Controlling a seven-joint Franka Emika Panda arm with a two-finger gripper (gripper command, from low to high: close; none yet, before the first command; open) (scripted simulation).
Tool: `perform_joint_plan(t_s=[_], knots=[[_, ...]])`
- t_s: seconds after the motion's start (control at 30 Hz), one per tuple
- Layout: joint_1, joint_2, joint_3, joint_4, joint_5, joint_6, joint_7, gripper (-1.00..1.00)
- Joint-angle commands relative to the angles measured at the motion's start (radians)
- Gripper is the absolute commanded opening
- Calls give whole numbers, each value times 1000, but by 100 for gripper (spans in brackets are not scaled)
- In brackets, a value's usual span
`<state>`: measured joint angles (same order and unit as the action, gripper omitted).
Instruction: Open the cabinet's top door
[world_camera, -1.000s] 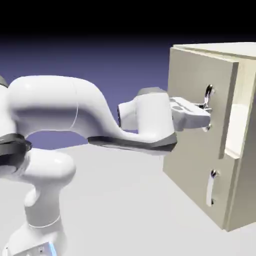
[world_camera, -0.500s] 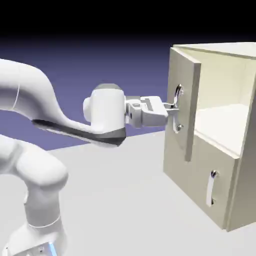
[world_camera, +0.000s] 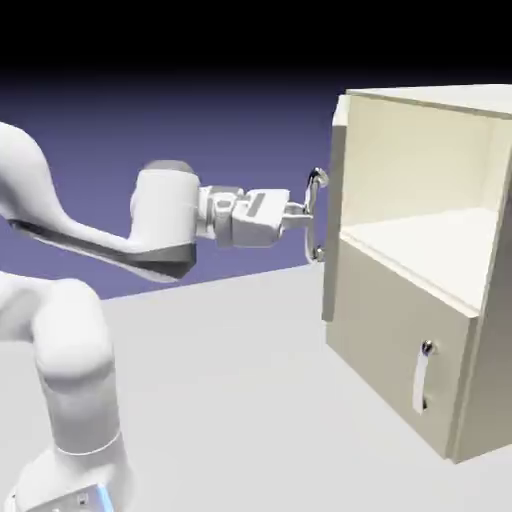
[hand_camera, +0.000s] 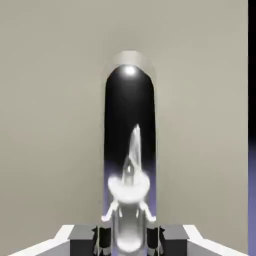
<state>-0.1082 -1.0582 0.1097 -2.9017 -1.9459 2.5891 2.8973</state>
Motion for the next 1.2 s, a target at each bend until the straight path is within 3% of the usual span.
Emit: perform_joint_plan(t_s=[0.0,0.37,0.47,0.83,1.17], knots=[[-36,-13,37,-3,28,21,1,-100],[-434,-225,335,-30,321,354,-49,-100],[-457,-281,378,-56,451,373,-137,-100],[-110,-343,497,-107,891,-79,-439,-100],[17,-299,763,32,1202,-514,-500,-100]])
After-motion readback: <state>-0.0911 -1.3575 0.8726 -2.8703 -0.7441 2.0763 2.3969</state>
